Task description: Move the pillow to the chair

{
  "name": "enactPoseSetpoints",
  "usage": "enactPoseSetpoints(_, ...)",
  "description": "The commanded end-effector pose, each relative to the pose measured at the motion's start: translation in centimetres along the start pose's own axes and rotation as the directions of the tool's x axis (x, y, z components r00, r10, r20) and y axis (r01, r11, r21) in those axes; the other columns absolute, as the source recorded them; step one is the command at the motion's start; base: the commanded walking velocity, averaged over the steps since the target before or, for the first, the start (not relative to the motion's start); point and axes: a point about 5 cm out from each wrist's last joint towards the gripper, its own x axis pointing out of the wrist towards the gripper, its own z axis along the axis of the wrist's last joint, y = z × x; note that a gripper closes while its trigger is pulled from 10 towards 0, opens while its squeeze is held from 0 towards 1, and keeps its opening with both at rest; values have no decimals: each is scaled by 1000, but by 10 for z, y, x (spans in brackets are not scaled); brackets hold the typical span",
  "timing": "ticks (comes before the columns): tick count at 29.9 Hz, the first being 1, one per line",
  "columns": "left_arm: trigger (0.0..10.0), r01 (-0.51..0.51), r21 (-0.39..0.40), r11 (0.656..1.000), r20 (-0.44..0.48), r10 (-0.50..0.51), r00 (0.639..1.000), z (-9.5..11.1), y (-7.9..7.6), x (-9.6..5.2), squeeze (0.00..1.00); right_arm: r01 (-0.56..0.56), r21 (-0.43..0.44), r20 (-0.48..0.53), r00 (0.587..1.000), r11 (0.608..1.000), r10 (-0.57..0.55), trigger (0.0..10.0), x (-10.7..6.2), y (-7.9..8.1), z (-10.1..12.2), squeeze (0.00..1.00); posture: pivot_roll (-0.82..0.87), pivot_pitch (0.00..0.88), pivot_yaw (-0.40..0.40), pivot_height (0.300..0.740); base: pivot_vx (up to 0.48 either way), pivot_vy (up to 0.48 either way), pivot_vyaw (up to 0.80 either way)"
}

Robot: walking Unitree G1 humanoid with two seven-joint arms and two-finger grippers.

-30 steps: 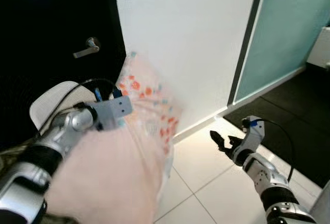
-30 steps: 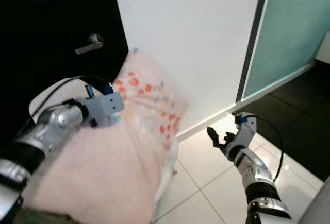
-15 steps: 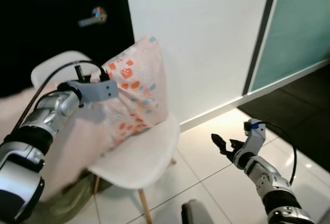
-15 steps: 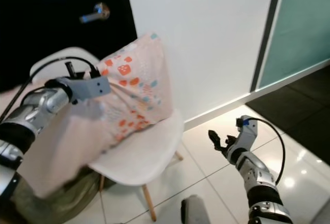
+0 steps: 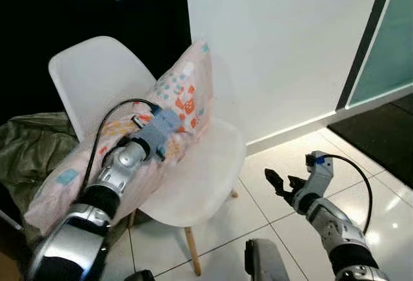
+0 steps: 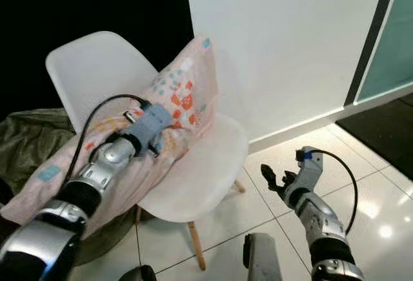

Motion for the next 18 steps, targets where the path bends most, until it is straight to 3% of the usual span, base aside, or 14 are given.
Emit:
enactPoseSetpoints(1,10000,-1,-60,998,-33,-1,999,-9,1,-3,0,-3,6,-7,1000,1000,3,10000,0,2,-2,0,-256,78,99,511,0,0,0)
enactPoseSetpoints(2,10000,19,-178,984,-12,-22,1000,-7,0,-3,0,20,3,-20,1000,1000,-20,10000,-1,-1,-3,0,-254,78,98,506,0,0,0)
enactPoseSetpoints(3,10000,64,-241,968,-14,-69,998,-10,-3,-4,0,75,-18,-46,996,997,-76,10000,-2,-7,-7,0,-247,76,99,506,0,0,0)
enactPoseSetpoints(8,10000,145,-277,950,-94,-177,980,-28,-15,-9,0,147,-63,-79,985,987,-151,10000,-2,-14,-11,0,-245,73,99,506,0,0,0)
enactPoseSetpoints(9,10000,197,-346,917,-157,-264,952,-45,-26,-16,0,171,-84,-94,980,982,-178,10000,-2,-15,-12,0,-246,72,101,506,0,0,0)
enactPoseSetpoints(10,10000,197,-346,917,-157,-264,952,-45,-26,-16,0,171,-84,-94,980,982,-178,10000,-2,-15,-12,0,-246,72,101,506,0,0,0)
enactPoseSetpoints(12,10000,197,-527,827,-195,-344,919,-63,-35,-24,0,201,-115,-114,970,973,-214,10000,-2,-16,-14,0,-250,72,102,506,0,0,0)
enactPoseSetpoints(14,10000,197,-527,827,-195,-344,919,-63,-35,-24,0,201,-115,-114,970,973,-214,10000,-2,-16,-14,0,-250,72,102,506,0,0,0)
enactPoseSetpoints(16,10000,136,-702,699,-147,-329,933,-62,-30,-25,0,234,-130,-130,959,964,-250,10000,-4,-20,-14,0,-254,74,101,506,0,0,0)
enactPoseSetpoints(17,10000,113,-749,653,-137,-319,938,-62,-28,-25,0,246,-130,-132,956,960,-263,10000,-4,-21,-14,0,-252,75,97,506,0,0,0)
enactPoseSetpoints(18,10000,113,-749,653,-137,-319,938,-62,-28,-25,0,246,-130,-132,956,960,-263,10000,-4,-21,-14,0,-252,75,97,506,0,0,0)
